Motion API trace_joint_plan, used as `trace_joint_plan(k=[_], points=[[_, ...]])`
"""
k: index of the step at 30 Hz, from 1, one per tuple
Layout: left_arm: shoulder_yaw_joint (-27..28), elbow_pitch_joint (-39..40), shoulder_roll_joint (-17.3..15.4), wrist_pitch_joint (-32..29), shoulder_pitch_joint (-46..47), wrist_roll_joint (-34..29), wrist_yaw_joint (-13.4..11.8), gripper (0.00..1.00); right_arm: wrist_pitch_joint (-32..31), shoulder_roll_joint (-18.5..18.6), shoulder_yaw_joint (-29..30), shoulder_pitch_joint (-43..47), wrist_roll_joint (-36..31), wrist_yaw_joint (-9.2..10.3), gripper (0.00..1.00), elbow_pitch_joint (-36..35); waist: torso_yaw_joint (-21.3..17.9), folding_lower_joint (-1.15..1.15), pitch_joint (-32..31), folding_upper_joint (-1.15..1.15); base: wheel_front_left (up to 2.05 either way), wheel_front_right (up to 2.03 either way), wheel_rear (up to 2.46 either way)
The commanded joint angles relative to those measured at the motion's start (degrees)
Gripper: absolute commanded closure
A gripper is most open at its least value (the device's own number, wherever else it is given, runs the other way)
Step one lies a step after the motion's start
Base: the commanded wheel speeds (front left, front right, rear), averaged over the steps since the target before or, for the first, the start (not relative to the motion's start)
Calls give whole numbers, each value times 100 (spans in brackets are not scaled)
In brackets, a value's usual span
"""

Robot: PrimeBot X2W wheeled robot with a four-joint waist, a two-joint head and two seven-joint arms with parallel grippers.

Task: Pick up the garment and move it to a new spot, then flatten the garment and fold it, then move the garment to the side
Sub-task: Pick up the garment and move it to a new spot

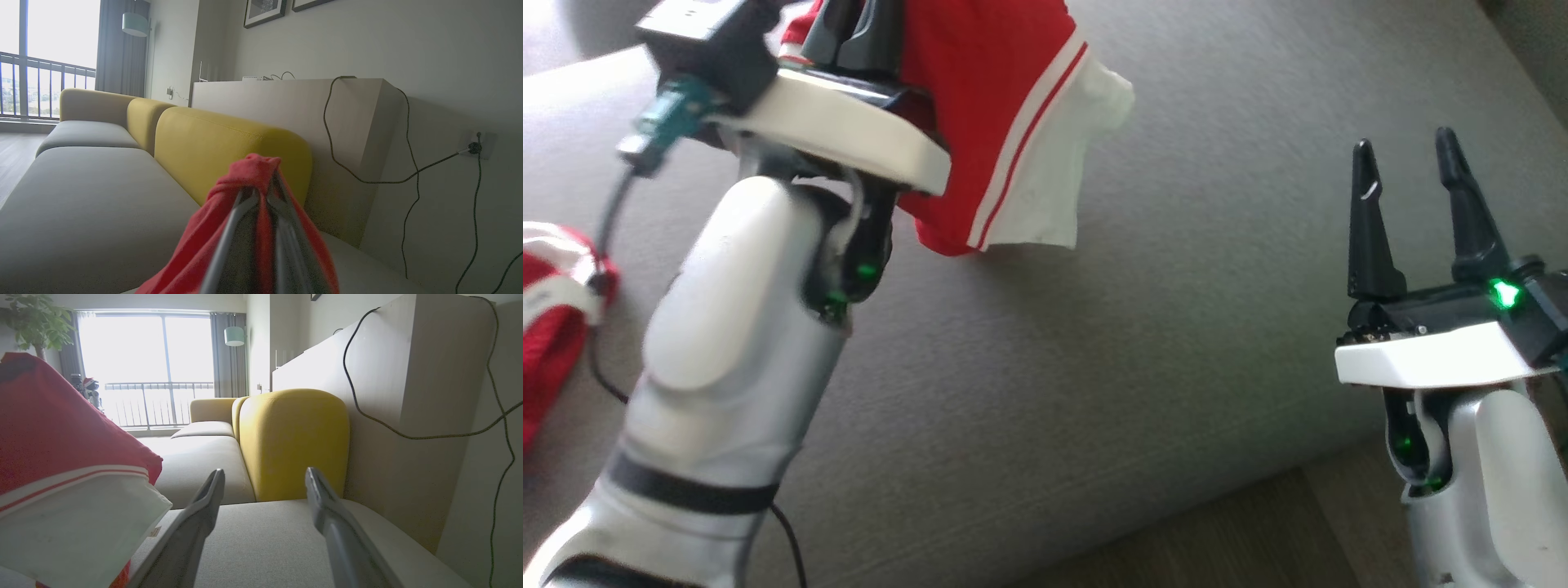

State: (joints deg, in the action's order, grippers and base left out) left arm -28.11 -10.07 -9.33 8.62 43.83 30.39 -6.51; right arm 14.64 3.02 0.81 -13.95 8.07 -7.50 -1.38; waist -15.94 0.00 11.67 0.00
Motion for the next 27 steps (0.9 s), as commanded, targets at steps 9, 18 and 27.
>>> trace_joint_plan(k=[9, 18, 27], points=[[-394, -1308, 395, 496, 729, -634, -129, 100, 36, -14, -261, -270, 251, 1, 0, -307, -689, 0, 450, 0, 0, 0, 0], [-760, -2811, 528, 489, 777, -625, 160, 0, 36, -14, -290, -243, 312, 1, 0, -282, -695, 0, 428, 0, 0, 0, 0], [-523, -2411, 469, 633, 774, -725, 95, 0, 36, -14, -275, -174, 77, 1, 0, -226, -105, 0, 63, 0, 0, 0, 0]])
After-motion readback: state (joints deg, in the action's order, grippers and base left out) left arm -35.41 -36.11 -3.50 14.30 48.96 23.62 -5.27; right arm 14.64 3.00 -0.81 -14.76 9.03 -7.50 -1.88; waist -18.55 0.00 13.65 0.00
